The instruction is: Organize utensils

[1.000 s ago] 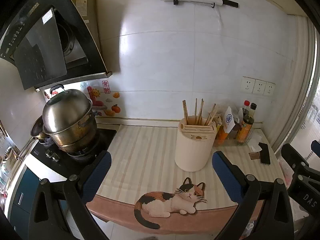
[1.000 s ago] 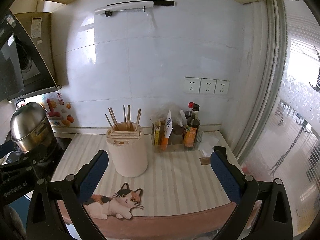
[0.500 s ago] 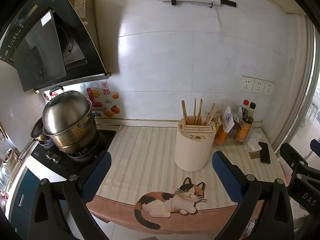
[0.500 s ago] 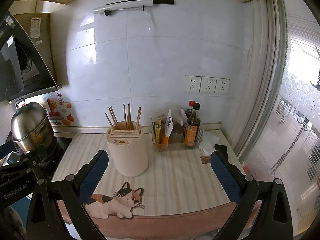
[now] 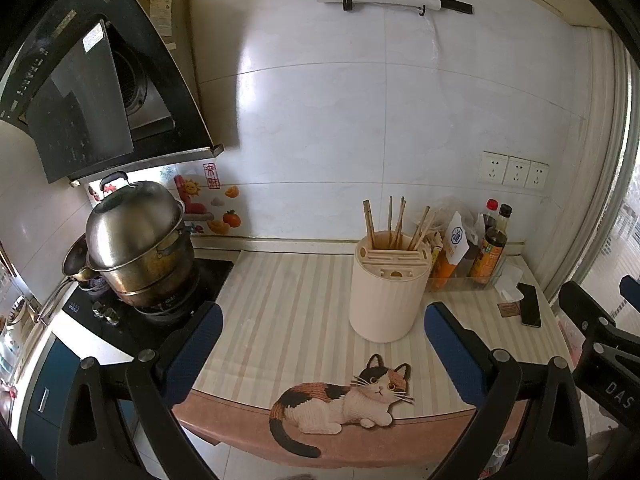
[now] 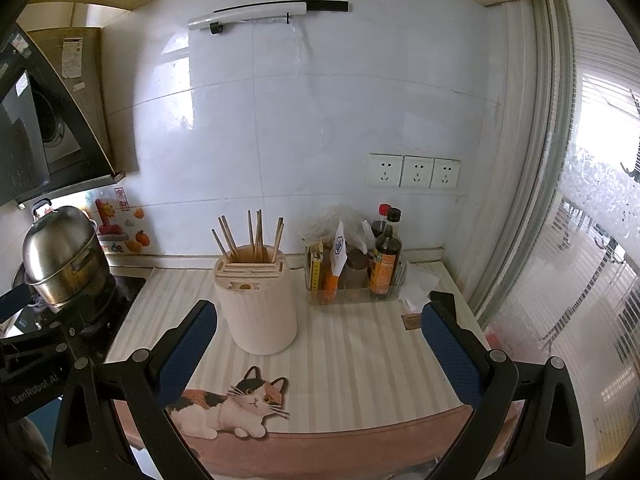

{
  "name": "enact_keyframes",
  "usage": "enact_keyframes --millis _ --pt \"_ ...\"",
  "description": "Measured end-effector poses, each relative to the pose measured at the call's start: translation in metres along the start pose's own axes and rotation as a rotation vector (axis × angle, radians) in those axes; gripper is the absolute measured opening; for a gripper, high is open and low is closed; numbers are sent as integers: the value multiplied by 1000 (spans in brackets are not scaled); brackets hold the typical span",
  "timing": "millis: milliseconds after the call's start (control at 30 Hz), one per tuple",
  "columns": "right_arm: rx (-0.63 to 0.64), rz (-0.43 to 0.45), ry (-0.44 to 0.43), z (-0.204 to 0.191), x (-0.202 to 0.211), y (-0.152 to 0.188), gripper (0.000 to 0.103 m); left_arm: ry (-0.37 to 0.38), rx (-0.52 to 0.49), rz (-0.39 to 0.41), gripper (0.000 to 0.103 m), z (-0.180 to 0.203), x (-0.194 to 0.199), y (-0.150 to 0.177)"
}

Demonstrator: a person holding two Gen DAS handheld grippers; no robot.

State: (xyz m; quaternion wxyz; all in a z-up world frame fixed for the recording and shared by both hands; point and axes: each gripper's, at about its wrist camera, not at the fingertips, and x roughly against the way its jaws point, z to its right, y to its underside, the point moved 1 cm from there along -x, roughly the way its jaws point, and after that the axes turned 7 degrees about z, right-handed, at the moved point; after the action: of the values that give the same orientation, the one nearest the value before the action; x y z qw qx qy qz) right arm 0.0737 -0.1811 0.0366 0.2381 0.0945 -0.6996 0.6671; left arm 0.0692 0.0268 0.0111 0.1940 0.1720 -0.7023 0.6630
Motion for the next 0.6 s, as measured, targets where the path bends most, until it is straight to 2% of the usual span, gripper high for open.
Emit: enact_keyframes --millis 600 --pt "4 2 2 0 1 0 103 -5 2 4 103 0 2 1"
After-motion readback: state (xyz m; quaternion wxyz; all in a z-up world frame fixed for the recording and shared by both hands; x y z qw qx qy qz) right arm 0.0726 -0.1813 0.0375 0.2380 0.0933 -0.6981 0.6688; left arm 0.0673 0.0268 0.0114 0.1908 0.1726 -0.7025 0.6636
